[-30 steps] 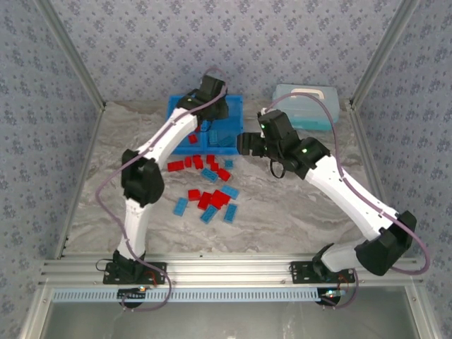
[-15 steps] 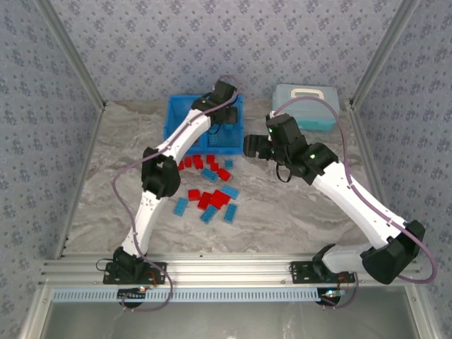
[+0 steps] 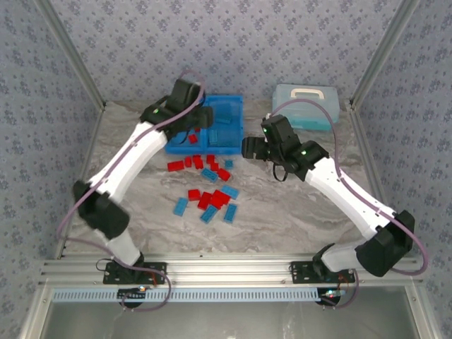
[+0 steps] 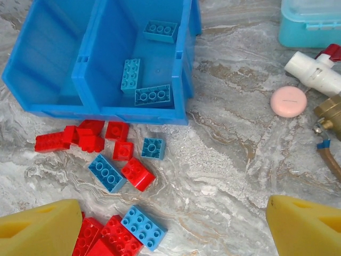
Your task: Sort the legos into containers by color
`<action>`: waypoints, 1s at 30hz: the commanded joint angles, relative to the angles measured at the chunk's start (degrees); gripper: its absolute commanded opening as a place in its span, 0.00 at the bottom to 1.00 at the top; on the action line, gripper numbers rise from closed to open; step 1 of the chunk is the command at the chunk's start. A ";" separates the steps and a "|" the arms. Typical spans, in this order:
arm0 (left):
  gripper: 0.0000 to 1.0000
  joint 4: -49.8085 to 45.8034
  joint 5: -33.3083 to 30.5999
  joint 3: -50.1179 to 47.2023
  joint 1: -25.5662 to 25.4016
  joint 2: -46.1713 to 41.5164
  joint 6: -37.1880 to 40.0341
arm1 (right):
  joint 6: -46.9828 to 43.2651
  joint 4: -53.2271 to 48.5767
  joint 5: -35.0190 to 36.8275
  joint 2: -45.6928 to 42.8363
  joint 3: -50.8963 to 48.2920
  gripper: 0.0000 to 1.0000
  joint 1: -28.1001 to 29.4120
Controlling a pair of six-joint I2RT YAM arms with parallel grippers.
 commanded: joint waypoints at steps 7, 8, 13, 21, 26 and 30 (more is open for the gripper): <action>0.68 5.20 2.52 -27.59 7.59 -10.42 -7.27 | 0.15 2.05 -4.76 5.02 2.76 0.92 -0.66; 0.69 6.51 3.82 -28.92 8.36 -9.86 -7.70 | 0.21 1.89 -4.93 5.24 2.87 0.92 -0.58; 0.74 9.16 10.61 -30.88 8.88 -5.26 -5.35 | 0.90 0.55 -4.72 4.97 2.83 0.92 -0.48; 0.84 9.33 12.42 -37.35 3.56 -3.16 -6.76 | 2.44 0.05 -3.98 4.09 0.88 0.92 -0.32; 0.86 10.45 11.86 -41.08 1.82 -0.95 -8.46 | 2.19 0.03 -4.32 5.26 1.37 0.92 -0.32; 0.84 12.03 13.03 -41.74 1.18 1.44 -9.44 | 1.58 0.01 -4.14 5.76 1.73 0.92 -0.44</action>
